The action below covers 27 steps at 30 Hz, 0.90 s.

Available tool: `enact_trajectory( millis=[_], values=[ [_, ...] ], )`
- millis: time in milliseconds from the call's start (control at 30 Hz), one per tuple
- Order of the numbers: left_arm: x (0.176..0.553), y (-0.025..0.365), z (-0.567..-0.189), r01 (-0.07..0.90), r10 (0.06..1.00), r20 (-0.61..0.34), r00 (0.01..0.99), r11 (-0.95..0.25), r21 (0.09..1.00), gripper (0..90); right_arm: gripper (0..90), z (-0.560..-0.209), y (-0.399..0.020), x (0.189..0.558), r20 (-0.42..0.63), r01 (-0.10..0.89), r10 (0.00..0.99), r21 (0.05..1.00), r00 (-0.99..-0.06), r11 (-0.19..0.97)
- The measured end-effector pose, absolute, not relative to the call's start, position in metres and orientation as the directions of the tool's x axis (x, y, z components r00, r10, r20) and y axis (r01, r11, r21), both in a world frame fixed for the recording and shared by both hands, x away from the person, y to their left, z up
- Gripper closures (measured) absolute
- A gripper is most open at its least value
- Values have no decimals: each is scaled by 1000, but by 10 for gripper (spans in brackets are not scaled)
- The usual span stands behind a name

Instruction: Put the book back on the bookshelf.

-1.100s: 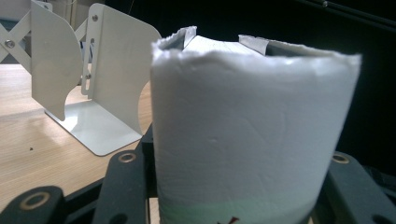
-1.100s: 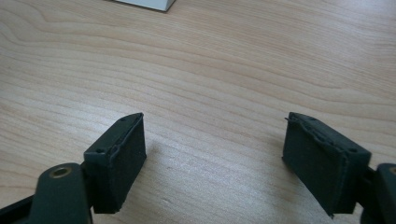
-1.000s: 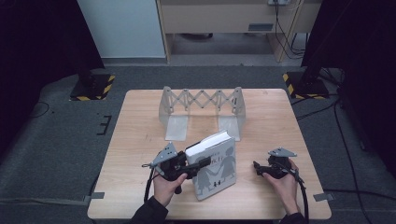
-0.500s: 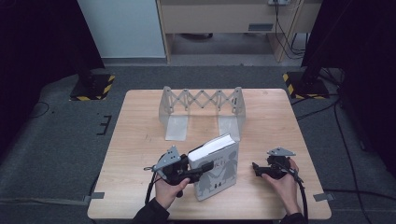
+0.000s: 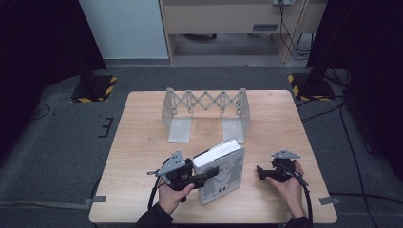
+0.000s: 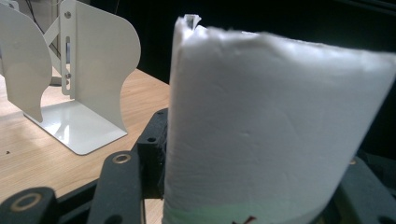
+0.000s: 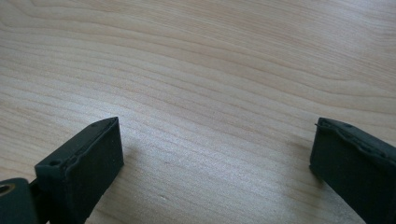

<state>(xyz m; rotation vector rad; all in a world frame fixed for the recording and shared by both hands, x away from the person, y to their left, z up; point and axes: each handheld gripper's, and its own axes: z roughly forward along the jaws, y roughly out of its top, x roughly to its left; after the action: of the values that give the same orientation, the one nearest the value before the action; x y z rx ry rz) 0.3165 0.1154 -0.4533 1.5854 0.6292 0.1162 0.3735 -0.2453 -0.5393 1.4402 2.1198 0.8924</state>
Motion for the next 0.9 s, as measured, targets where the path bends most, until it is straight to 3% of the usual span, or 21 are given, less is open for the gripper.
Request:
enact_trajectory(
  millis=[900],
  values=[
    [317, 103, -412, 278, 483, -209, 850, -76, 958, 410, 30, -539, -245, 373, 9, 655, 928, 710, -372, 256]
  ],
)
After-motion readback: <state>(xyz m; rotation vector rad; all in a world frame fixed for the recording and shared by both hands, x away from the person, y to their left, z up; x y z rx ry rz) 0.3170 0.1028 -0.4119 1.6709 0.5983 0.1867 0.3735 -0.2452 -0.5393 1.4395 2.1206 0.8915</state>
